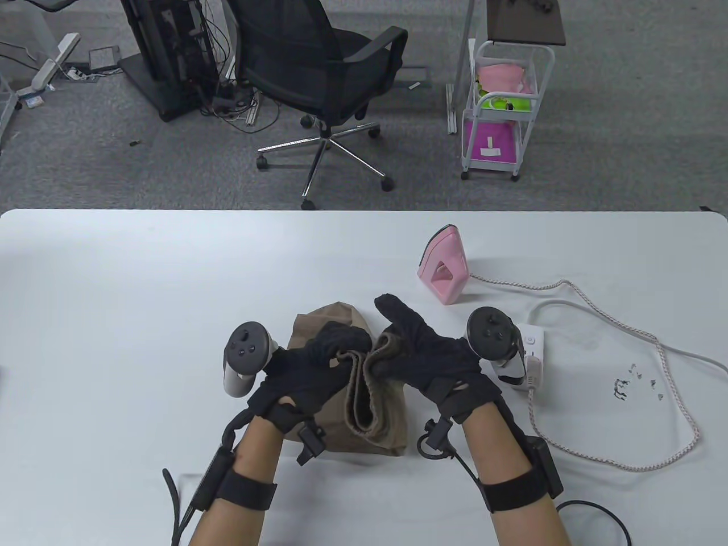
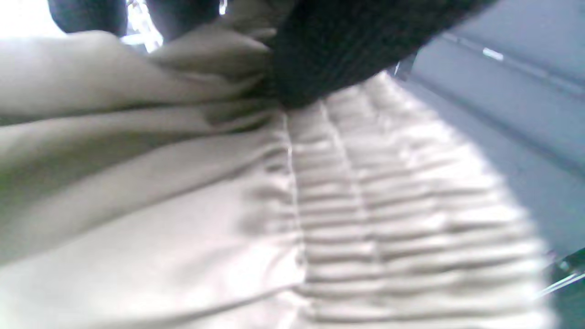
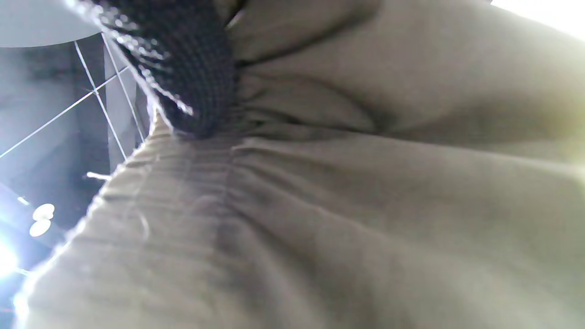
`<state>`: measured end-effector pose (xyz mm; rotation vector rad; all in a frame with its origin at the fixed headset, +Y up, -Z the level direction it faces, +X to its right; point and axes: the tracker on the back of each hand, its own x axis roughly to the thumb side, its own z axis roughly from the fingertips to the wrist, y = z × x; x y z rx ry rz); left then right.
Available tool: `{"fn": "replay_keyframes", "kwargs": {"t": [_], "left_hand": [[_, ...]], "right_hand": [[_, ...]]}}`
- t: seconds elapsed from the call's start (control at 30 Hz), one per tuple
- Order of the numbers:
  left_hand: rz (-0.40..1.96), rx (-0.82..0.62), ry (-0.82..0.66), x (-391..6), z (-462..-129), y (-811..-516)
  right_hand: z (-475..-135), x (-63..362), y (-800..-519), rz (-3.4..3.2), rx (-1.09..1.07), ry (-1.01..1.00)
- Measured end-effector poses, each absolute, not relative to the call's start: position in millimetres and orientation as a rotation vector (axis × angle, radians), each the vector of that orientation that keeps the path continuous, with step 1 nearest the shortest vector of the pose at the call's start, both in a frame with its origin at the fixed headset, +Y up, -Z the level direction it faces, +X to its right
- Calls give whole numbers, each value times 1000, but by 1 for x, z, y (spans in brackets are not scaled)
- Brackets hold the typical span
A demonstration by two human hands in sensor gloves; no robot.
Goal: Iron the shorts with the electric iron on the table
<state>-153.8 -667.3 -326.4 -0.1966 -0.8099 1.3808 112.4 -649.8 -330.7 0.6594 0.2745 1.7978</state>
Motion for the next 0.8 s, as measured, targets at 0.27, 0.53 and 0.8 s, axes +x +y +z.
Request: {"fn": "replay_keyframes", "kwargs": {"t": [0.27, 0.53, 0.8], "left_hand": [[1071, 61, -591, -197, -326, -632], [1024, 413, -526, -227, -298, -548], [1182, 397, -647, -233, -270, -468]], "right_hand": [[-333, 167, -626, 1759, 453, 69], [-309, 196, -551, 1862, 485, -297], [-269, 203, -474, 1901, 647, -412]]}}
